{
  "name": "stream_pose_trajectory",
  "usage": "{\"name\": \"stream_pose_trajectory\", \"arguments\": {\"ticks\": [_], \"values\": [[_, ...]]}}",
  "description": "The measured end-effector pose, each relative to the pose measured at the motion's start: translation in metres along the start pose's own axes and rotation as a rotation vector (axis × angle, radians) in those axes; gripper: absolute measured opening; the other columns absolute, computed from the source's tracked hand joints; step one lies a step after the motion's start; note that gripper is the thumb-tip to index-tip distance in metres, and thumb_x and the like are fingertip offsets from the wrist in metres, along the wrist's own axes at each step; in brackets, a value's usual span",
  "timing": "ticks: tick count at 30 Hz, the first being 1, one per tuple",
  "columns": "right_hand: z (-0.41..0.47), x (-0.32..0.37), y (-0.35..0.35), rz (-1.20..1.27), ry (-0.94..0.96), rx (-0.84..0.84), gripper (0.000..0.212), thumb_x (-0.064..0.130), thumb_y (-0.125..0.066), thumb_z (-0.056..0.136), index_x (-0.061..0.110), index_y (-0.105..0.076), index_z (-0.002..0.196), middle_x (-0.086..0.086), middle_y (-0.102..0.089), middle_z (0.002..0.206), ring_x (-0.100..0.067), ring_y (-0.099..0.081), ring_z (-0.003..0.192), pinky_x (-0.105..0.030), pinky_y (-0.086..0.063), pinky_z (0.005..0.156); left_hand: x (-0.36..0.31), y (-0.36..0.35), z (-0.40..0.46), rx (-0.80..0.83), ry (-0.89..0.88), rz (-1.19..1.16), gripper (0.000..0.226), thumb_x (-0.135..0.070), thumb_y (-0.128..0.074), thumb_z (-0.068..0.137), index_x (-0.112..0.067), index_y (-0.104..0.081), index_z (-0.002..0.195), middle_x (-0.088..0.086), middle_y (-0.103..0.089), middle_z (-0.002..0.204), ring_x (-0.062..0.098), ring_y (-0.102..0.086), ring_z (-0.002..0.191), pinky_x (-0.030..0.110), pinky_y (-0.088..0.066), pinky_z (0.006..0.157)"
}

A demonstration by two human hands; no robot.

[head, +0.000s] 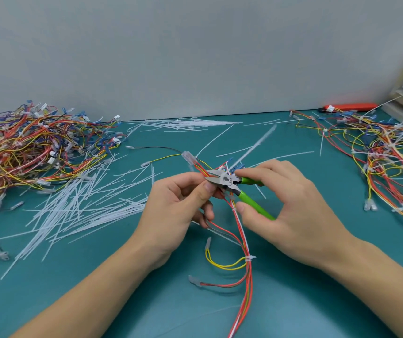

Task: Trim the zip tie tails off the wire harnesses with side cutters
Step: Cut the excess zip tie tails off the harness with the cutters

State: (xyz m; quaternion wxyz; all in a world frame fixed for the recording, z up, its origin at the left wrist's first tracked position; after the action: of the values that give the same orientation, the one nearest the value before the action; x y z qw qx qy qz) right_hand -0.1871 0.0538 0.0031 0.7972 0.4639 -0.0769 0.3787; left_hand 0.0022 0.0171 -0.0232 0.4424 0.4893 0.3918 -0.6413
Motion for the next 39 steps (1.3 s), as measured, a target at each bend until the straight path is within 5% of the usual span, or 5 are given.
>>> {"name": "stream_pose_trajectory", "arguments": {"ticks": [9, 24, 32, 39], "values": [[0.002, -0.001, 0.0, -0.012, 0.031, 0.011, 0.047, 0.047, -0.062, 0.093, 0.019, -0.069, 0.13, 0.007, -0.062, 0.112, -0.019, -0.057, 0.107, -0.037, -0.046, 0.097, 0.006, 0.002, 0.0, 0.056, 0.126, -0.098, 0.029, -0.042, -0.072, 0.084, -0.019, -0.079, 0.101, 0.004, -0.071, 0.094, 0.016, -0.054, 0.057, 0.025, -0.045, 0.05], [0.005, -0.006, -0.001, -0.038, 0.123, -0.04, 0.039, 0.043, -0.066, 0.094, 0.015, -0.072, 0.12, 0.002, -0.064, 0.107, -0.022, -0.059, 0.099, -0.043, -0.05, 0.089, 0.012, -0.002, 0.001, 0.135, 0.262, -0.174, 0.024, -0.033, -0.065, 0.091, -0.013, -0.075, 0.102, -0.003, -0.054, 0.071, 0.012, -0.041, 0.051, 0.021, -0.037, 0.051], [0.004, -0.008, -0.005, -0.005, 0.124, -0.053, 0.032, 0.04, -0.066, 0.095, 0.014, -0.071, 0.114, 0.008, -0.059, 0.094, 0.001, -0.048, 0.088, -0.023, -0.044, 0.084, 0.009, -0.004, 0.001, 0.141, 0.282, -0.189, 0.018, -0.033, -0.066, 0.091, -0.019, -0.074, 0.083, -0.003, -0.05, 0.068, 0.011, -0.037, 0.051, 0.02, -0.034, 0.05], [0.005, -0.012, -0.008, 0.029, 0.078, -0.043, 0.025, 0.034, -0.072, 0.094, 0.016, -0.072, 0.11, 0.009, -0.056, 0.083, 0.003, -0.049, 0.078, -0.014, -0.036, 0.075, 0.008, -0.004, 0.001, 0.12, 0.274, -0.216, 0.016, -0.033, -0.066, 0.089, -0.022, -0.073, 0.078, -0.006, -0.059, 0.069, 0.009, -0.044, 0.052, 0.019, -0.04, 0.052]]}}
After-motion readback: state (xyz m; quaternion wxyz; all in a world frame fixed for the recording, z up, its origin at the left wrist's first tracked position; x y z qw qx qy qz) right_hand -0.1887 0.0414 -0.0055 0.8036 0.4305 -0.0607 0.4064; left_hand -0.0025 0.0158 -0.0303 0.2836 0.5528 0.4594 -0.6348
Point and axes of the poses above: each hand's wrist, its own z-axis towards the middle knuckle, its own y-axis out of the back of the hand, x = y × z, the point moved 5 cm from there along z, towards the middle knuckle
